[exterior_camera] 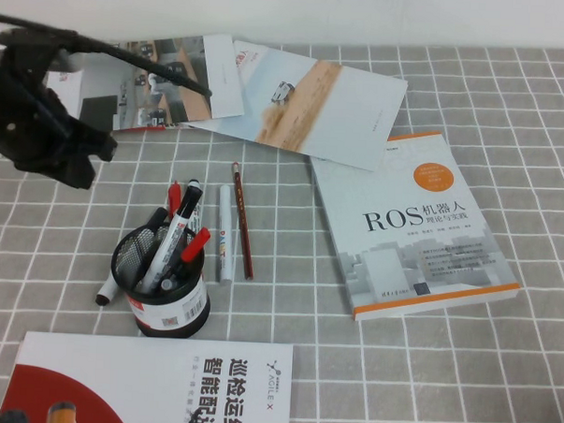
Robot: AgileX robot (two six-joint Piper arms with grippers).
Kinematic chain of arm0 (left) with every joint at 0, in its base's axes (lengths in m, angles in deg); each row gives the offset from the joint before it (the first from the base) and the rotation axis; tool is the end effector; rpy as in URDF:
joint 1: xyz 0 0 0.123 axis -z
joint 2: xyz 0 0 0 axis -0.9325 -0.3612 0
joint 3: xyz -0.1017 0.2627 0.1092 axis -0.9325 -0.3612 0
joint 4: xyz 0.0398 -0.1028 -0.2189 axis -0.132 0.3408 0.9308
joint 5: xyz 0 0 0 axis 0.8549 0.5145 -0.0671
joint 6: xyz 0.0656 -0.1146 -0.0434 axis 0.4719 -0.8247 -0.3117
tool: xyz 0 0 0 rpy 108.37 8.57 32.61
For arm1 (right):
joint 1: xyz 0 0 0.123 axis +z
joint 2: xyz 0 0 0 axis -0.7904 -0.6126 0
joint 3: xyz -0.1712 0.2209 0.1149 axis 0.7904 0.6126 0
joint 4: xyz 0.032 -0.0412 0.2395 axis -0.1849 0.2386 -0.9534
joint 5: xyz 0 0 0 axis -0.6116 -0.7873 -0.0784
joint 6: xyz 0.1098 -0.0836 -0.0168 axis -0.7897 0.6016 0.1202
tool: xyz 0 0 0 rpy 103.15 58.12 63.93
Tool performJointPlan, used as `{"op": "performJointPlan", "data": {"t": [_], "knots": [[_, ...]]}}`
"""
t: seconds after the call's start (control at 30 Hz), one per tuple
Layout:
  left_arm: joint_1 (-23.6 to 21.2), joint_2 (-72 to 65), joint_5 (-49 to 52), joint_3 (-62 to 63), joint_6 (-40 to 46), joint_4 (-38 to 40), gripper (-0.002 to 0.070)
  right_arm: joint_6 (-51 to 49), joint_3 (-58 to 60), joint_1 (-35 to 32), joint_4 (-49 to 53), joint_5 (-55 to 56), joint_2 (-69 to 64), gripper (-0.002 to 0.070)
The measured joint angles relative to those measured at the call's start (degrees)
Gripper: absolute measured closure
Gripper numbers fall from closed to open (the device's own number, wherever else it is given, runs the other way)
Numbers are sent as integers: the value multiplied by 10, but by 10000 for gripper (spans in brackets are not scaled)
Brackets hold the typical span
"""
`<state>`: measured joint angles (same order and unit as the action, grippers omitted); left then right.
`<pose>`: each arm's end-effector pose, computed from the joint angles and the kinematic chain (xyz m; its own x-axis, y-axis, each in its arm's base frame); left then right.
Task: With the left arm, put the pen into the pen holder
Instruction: Pick up the pen on the table
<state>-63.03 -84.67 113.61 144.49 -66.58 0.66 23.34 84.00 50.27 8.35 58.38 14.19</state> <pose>0.3669 -0.0614 0.2693 -0.8811 0.3167 -0.3513 0.3672 0.9262 -0.0859 0.0753 0.0035 0.1548 -0.3185 0.1771 -0.9312 0.0470 0.9841 0.1710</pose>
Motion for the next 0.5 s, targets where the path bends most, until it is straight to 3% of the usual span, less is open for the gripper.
{"op": "performJointPlan", "data": {"t": [0.1,0.3,0.5], "knots": [[0,-41,31,39,4,1,617,0,0,0,0,0,0,691],[0,-110,57,80,6,1,386,0,0,0,0,0,0,692],[0,-131,41,82,27,-16,333,0,0,0,0,0,0,691]]}}
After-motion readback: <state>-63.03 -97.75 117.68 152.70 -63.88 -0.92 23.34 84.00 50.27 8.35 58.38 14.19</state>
